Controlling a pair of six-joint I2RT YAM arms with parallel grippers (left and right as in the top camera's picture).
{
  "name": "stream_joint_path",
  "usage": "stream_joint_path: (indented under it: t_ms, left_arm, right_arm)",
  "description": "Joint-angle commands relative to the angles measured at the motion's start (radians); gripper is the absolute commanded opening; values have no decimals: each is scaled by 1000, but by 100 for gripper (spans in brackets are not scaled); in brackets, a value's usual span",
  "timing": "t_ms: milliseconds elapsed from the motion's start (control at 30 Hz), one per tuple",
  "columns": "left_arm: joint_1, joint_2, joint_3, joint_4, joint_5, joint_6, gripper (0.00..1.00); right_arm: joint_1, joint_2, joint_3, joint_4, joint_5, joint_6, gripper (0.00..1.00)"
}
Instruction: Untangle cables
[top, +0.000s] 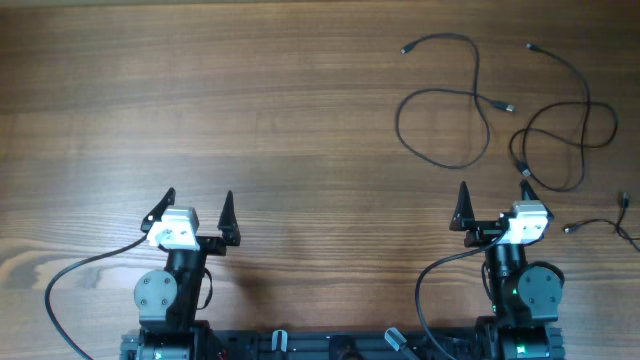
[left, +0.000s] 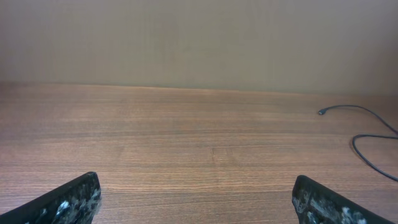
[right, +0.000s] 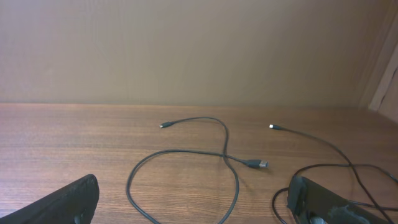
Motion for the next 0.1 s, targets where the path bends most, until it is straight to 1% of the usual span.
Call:
stream_joint_path:
  t_ms: [0, 67]
  left_arm:
    - [4, -10, -5, -5, 5, 8, 100]
    - [4, -10, -5, -5, 5, 8, 100]
  right_arm:
    - [-5, -14, -1, 6, -12, 15, 100]
    - [-5, -14, -1, 6, -12, 15, 100]
